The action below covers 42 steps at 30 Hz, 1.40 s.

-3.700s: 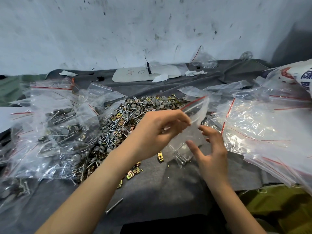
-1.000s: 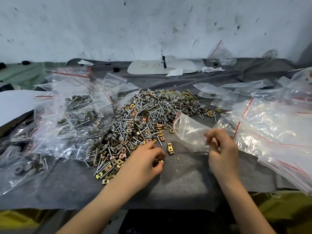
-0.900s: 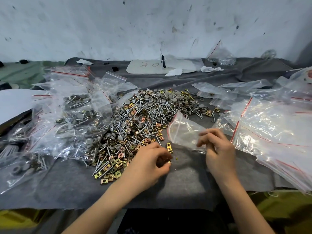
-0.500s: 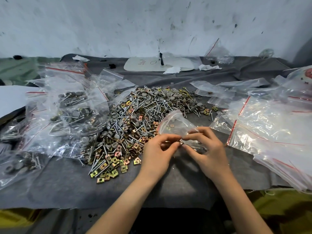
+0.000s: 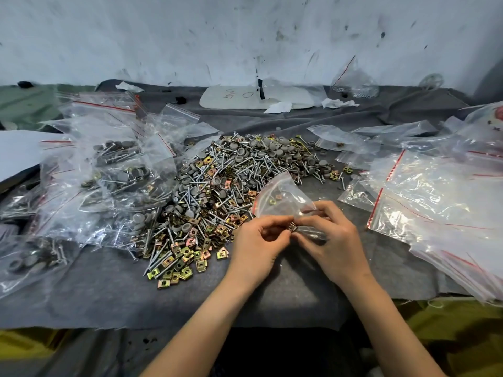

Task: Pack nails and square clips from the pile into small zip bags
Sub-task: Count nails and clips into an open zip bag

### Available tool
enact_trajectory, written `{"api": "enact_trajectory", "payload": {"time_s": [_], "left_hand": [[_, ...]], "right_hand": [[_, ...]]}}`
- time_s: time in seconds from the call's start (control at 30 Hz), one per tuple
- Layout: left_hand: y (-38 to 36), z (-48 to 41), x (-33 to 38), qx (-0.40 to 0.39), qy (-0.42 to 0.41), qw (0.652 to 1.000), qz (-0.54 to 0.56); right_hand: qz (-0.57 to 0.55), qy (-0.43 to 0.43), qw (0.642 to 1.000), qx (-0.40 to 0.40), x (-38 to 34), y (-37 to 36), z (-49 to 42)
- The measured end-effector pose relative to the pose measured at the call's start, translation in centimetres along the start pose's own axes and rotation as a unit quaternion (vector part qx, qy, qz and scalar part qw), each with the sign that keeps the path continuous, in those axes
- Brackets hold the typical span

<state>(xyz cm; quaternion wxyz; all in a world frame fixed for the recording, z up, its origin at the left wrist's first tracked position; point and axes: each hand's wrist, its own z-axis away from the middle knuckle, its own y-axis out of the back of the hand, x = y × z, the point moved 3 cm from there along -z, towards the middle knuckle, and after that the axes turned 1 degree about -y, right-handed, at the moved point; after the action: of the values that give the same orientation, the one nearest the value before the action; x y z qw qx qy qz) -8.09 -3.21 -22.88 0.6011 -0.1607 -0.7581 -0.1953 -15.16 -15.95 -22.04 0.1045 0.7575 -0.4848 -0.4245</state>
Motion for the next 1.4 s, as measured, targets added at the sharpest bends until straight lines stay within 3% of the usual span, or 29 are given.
{"api": "enact_trajectory", "payload": {"time_s": [0.27, 0.6, 0.8, 1.0, 1.4], "left_hand": [[-0.2, 0.13, 0.32, 0.03, -0.064, 0.992, -0.106], [-0.17, 0.31, 0.79, 0.003, -0.086, 0.987, -0.136], [0.01, -0.07, 0.64, -0.01, -0.043, 0.995, -0.089], [-0.1, 0.19, 0.7, -0.021, -0.057, 0.995, -0.08], [-0.17, -0.16, 0.55, -0.027, -0.017, 0.997, -0.077]], "right_hand": [[-0.014, -0.006, 1.0, 0.0, 0.07, -0.21, 0.02], [-0.037, -0.033, 0.999, 0.007, -0.18, 0.21, -0.16], [-0.1, -0.095, 0.99, -0.018, 0.27, 0.32, -0.17], [-0.086, -0.078, 0.993, -0.029, -0.15, 0.26, -0.14], [-0.067, -0.067, 0.987, -0.127, -0.01, -0.55, -0.23]]}}
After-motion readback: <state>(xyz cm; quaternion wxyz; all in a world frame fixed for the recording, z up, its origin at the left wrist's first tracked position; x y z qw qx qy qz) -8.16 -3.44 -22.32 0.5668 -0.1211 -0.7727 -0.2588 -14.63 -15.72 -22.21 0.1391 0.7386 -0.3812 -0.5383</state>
